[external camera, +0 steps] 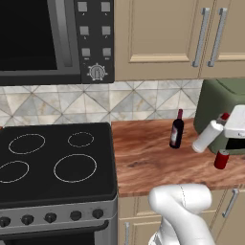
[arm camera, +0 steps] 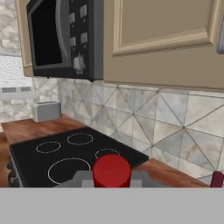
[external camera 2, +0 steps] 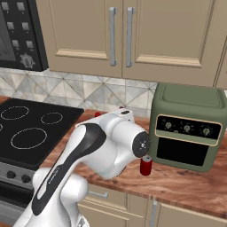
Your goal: Move the drinks to the dining counter.
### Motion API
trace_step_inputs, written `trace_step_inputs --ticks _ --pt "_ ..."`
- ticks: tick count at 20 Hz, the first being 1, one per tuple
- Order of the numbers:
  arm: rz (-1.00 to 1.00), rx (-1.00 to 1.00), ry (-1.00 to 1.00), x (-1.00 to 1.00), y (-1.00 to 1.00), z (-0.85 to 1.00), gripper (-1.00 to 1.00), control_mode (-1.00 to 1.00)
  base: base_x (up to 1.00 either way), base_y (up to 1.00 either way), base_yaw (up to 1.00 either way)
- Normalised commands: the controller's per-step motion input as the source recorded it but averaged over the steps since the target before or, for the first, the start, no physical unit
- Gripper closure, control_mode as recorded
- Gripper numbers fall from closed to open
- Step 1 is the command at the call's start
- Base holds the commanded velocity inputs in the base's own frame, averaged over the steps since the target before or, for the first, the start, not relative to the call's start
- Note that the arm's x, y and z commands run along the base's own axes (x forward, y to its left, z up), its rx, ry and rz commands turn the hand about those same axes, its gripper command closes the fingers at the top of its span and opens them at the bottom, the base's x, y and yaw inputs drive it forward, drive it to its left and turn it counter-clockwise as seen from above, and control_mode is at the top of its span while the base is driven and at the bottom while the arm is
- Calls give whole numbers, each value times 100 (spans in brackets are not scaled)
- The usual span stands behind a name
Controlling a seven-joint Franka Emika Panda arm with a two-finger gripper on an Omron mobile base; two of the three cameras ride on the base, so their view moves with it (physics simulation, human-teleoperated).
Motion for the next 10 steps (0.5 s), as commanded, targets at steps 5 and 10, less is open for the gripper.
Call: trace_step_inputs --ticks 5,10 --pt "0 0 0 0 0 0 100 100 -80 0 3" --pt "0 0 0 0 0 0 100 100 -100 0 12"
